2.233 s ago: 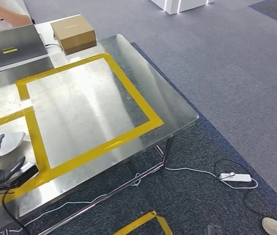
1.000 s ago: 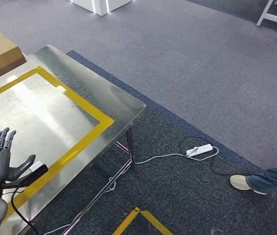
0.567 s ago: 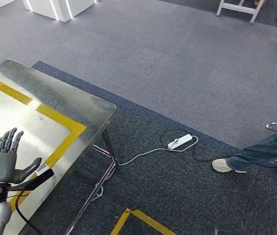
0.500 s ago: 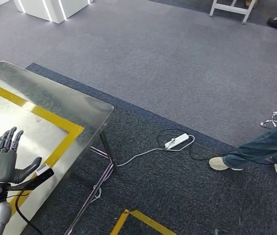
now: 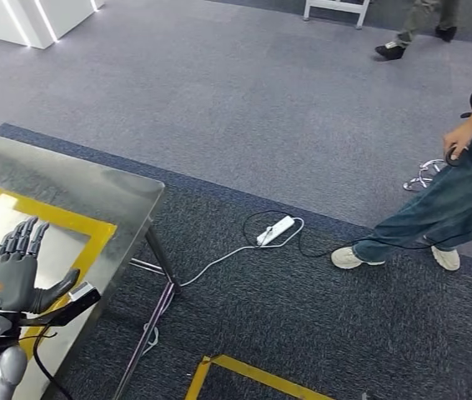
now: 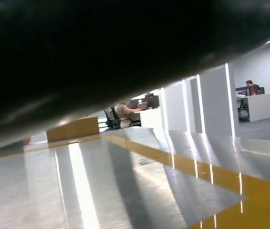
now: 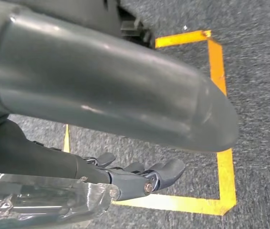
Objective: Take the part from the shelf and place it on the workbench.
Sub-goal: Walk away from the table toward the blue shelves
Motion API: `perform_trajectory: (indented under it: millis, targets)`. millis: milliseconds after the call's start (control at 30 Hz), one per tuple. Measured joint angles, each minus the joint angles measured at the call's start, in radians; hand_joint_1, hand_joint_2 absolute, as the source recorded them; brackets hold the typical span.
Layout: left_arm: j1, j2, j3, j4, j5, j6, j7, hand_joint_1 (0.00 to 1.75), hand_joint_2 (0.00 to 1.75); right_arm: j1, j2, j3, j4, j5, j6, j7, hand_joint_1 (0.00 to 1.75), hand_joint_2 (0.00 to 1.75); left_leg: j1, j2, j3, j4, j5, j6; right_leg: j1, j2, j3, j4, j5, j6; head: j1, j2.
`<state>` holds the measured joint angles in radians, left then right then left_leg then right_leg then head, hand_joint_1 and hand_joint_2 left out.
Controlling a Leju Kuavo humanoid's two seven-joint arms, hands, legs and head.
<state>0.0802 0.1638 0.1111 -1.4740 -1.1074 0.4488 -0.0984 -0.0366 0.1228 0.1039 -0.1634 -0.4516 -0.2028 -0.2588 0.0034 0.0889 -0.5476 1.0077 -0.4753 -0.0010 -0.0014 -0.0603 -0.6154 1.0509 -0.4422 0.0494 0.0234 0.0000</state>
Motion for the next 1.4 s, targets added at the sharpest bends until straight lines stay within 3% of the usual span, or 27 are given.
perform_trajectory:
  millis: [33, 100, 167, 233, 300, 333, 400, 467, 533, 567, 600, 667, 733, 767, 833, 867, 933, 967, 1033, 1067, 1133, 1200, 1267, 1300, 1333, 1367, 1400]
  targets:
    - [0.001, 0.000, -0.001, -0.003, 0.000, -0.001, 0.000, 0.00, 0.00, -0.001, 0.000, 0.000, 0.000, 0.000, 0.002, 0.000, 0.00, 0.00, -0.002, 0.009, 0.002, 0.000, -0.001, -0.005, 0.003, -0.004, 0.009, -0.016, 0.002, -0.004, -0.001, 0.000]
    - [0.002, -0.001, -0.004, -0.010, 0.000, -0.003, 0.000, 0.00, 0.00, -0.001, 0.000, -0.002, 0.000, 0.000, 0.005, 0.000, 0.00, 0.00, -0.002, 0.023, 0.005, -0.003, -0.002, -0.015, 0.003, 0.021, 0.007, -0.018, 0.007, -0.014, -0.001, 0.000]
    - [0.002, -0.002, -0.007, -0.015, 0.000, -0.003, 0.000, 0.00, 0.00, 0.001, 0.000, -0.004, 0.000, -0.001, 0.002, 0.000, 0.00, 0.00, 0.003, -0.008, 0.000, 0.014, -0.021, -0.025, -0.001, 0.043, 0.006, -0.024, 0.013, -0.025, -0.003, 0.000]
    - [0.006, -0.001, -0.009, -0.018, 0.000, -0.003, 0.000, 0.00, 0.00, -0.001, 0.000, -0.005, 0.000, -0.005, -0.007, 0.000, 0.00, 0.00, 0.007, -0.061, -0.042, 0.107, -0.077, -0.032, -0.006, 0.067, 0.006, -0.028, 0.017, -0.032, -0.007, 0.000]
    - [0.012, 0.000, -0.010, -0.018, 0.000, -0.003, 0.000, 0.00, 0.00, -0.002, 0.000, -0.006, 0.000, -0.008, -0.011, 0.000, 0.00, 0.00, 0.008, -0.079, -0.105, 0.234, -0.129, -0.034, -0.007, 0.094, 0.005, -0.028, 0.018, -0.034, -0.010, 0.000]
    - [0.014, 0.000, -0.011, -0.018, 0.000, -0.003, 0.000, 0.00, 0.00, -0.001, 0.000, -0.006, 0.000, -0.009, -0.010, 0.000, 0.00, 0.00, 0.008, -0.080, -0.123, 0.267, -0.131, -0.035, -0.007, 0.108, 0.005, -0.028, 0.018, -0.034, -0.010, 0.000]
    - [0.015, 0.000, -0.012, -0.018, 0.000, -0.003, 0.001, 0.00, 0.00, 0.000, 0.000, -0.007, 0.000, -0.009, -0.009, 0.001, 0.00, 0.00, 0.010, -0.084, -0.111, 0.228, -0.082, -0.036, -0.009, 0.137, 0.005, -0.027, 0.020, -0.032, -0.010, 0.000]
    - [0.014, 0.000, -0.012, -0.018, 0.000, -0.003, 0.003, 0.00, 0.00, -0.001, 0.000, -0.007, 0.000, -0.009, -0.009, 0.001, 0.00, 0.00, 0.019, -0.126, -0.056, 0.104, -0.014, -0.039, -0.010, 0.166, 0.002, -0.023, 0.022, -0.023, -0.011, 0.000]
    - [0.016, 0.000, -0.012, -0.019, 0.000, -0.003, 0.004, 0.00, 0.00, -0.003, 0.000, -0.007, 0.000, -0.009, -0.009, 0.001, 0.00, 0.00, 0.027, -0.169, -0.022, 0.024, 0.008, -0.036, -0.010, 0.191, -0.008, -0.019, 0.026, -0.010, -0.012, 0.000]
    - [0.017, 0.000, -0.012, -0.020, 0.000, -0.004, 0.005, 0.00, 0.00, -0.002, 0.000, -0.007, 0.000, -0.009, -0.009, 0.002, 0.00, 0.00, 0.026, -0.172, -0.018, 0.013, 0.005, -0.031, -0.011, 0.203, -0.013, -0.019, 0.029, -0.003, -0.012, 0.000]
    - [0.018, 0.000, -0.012, -0.020, 0.000, -0.004, 0.006, 0.00, 0.00, 0.000, 0.000, -0.007, 0.000, -0.009, -0.008, 0.002, 0.00, 0.00, 0.025, -0.160, -0.019, 0.013, 0.005, -0.024, -0.014, 0.213, -0.020, -0.023, 0.033, 0.004, -0.012, 0.000]
    - [0.019, -0.001, -0.013, -0.022, 0.001, -0.004, 0.007, 0.00, 0.00, 0.005, 0.000, -0.008, 0.000, -0.009, -0.007, 0.004, 0.00, 0.00, 0.023, -0.136, -0.018, 0.009, 0.009, -0.008, -0.012, 0.176, -0.035, -0.008, 0.023, 0.015, -0.008, 0.000]
    - [0.026, 0.000, -0.012, -0.026, 0.004, -0.003, 0.008, 0.00, 0.00, 0.003, 0.000, -0.008, 0.000, -0.009, -0.006, 0.004, 0.00, 0.00, 0.020, -0.109, -0.017, 0.007, 0.010, 0.004, -0.008, 0.103, -0.077, 0.079, -0.028, 0.020, -0.001, 0.000]
    - [0.032, 0.000, -0.011, -0.028, 0.006, -0.003, 0.008, 0.00, 0.00, 0.001, 0.001, -0.008, 0.000, -0.009, -0.003, 0.004, 0.00, 0.00, 0.017, -0.094, -0.017, 0.007, 0.009, 0.008, -0.007, 0.081, -0.108, 0.147, -0.062, 0.021, 0.002, 0.000]
    - [0.040, -0.001, -0.010, -0.028, 0.009, -0.003, 0.008, 0.00, 0.00, 0.000, 0.001, -0.008, 0.000, -0.009, 0.007, 0.005, 0.00, 0.00, 0.012, -0.064, -0.016, 0.007, 0.007, 0.011, -0.008, 0.067, -0.153, 0.249, -0.100, 0.021, 0.002, 0.000]
    - [0.042, -0.001, -0.010, -0.029, 0.010, -0.003, 0.008, 0.00, 0.00, 0.001, 0.001, -0.008, 0.000, -0.009, 0.012, 0.005, 0.00, 0.00, 0.010, -0.050, -0.015, 0.007, 0.006, 0.012, -0.008, 0.065, -0.150, 0.253, -0.094, 0.019, 0.002, 0.000]
    - [0.043, -0.002, -0.010, -0.032, 0.011, -0.003, 0.008, 0.00, 0.00, 0.003, 0.001, -0.008, 0.000, -0.009, 0.014, 0.005, 0.00, 0.00, 0.007, -0.026, -0.011, 0.008, 0.003, 0.010, -0.006, 0.046, -0.090, 0.156, -0.043, 0.013, 0.002, 0.000]
    - [0.044, -0.002, -0.009, -0.034, 0.011, -0.003, 0.008, 0.00, 0.00, 0.002, 0.001, -0.009, 0.000, -0.009, 0.013, 0.005, 0.00, 0.00, 0.004, -0.016, -0.008, 0.009, 0.000, 0.007, -0.001, 0.022, -0.050, 0.089, -0.022, 0.008, 0.003, 0.000]
    - [0.045, -0.002, -0.008, -0.037, 0.012, -0.003, 0.008, 0.00, 0.00, -0.002, 0.001, -0.009, 0.000, -0.009, 0.014, 0.004, 0.00, 0.00, -0.003, 0.004, -0.004, 0.010, -0.004, -0.002, 0.006, -0.010, 0.000, 0.004, 0.001, -0.004, 0.000, 0.000]
    - [0.045, -0.002, -0.007, -0.037, 0.013, -0.003, 0.008, 0.00, 0.00, -0.003, 0.001, -0.009, 0.000, -0.009, 0.015, 0.003, 0.00, 0.00, -0.005, 0.014, -0.002, 0.010, -0.005, -0.007, 0.009, -0.009, 0.005, -0.006, 0.001, -0.009, -0.001, 0.000]
    - [0.044, -0.002, -0.007, -0.038, 0.016, -0.003, 0.008, 0.00, 0.00, -0.001, 0.001, -0.009, 0.000, -0.009, 0.017, 0.002, 0.00, 0.00, -0.003, 0.026, 0.003, 0.007, -0.007, -0.016, 0.008, 0.017, 0.003, -0.011, 0.007, -0.020, -0.003, 0.000]
    - [0.046, -0.003, -0.006, -0.039, 0.018, -0.002, 0.007, 0.00, 0.00, 0.000, 0.001, -0.010, 0.000, -0.011, 0.012, 0.001, 0.00, 0.00, 0.002, -0.012, -0.009, 0.039, -0.035, -0.027, 0.003, 0.040, 0.005, -0.019, 0.013, -0.032, -0.005, 0.000]
    - [0.054, -0.003, -0.002, -0.040, 0.018, 0.000, 0.005, 0.00, 0.00, -0.002, 0.001, -0.012, 0.000, -0.016, 0.001, 0.002, 0.00, 0.00, 0.005, -0.064, -0.057, 0.146, -0.092, -0.032, 0.000, 0.067, 0.005, -0.022, 0.017, -0.038, -0.010, 0.000]
    - [0.061, -0.004, 0.000, -0.040, 0.019, 0.000, 0.005, 0.00, 0.00, -0.002, 0.002, -0.014, 0.000, -0.018, -0.005, 0.003, 0.00, 0.00, 0.006, -0.075, -0.089, 0.209, -0.118, -0.033, 0.000, 0.081, 0.004, -0.022, 0.018, -0.040, -0.011, 0.000]
    - [0.067, -0.005, 0.001, -0.040, 0.019, 0.001, 0.004, 0.00, 0.00, -0.002, 0.002, -0.015, 0.000, -0.018, -0.006, 0.005, 0.00, 0.00, 0.006, -0.079, -0.113, 0.253, -0.128, -0.034, 0.000, 0.096, 0.004, -0.022, 0.018, -0.040, -0.011, 0.000]
    - [0.072, -0.005, 0.002, -0.040, 0.019, 0.001, 0.004, 0.00, 0.00, 0.000, 0.002, -0.015, 0.000, -0.018, -0.005, 0.006, 0.00, 0.00, 0.006, -0.081, -0.123, 0.266, -0.120, -0.035, -0.001, 0.110, 0.005, -0.022, 0.019, -0.039, -0.011, 0.000]
    - [0.075, -0.006, 0.002, -0.042, 0.019, 0.001, 0.003, 0.00, 0.00, 0.001, 0.002, -0.016, 0.000, -0.018, -0.005, 0.007, 0.00, 0.00, 0.008, -0.083, -0.116, 0.243, -0.093, -0.036, -0.002, 0.126, 0.005, -0.022, 0.020, -0.038, -0.011, 0.000]
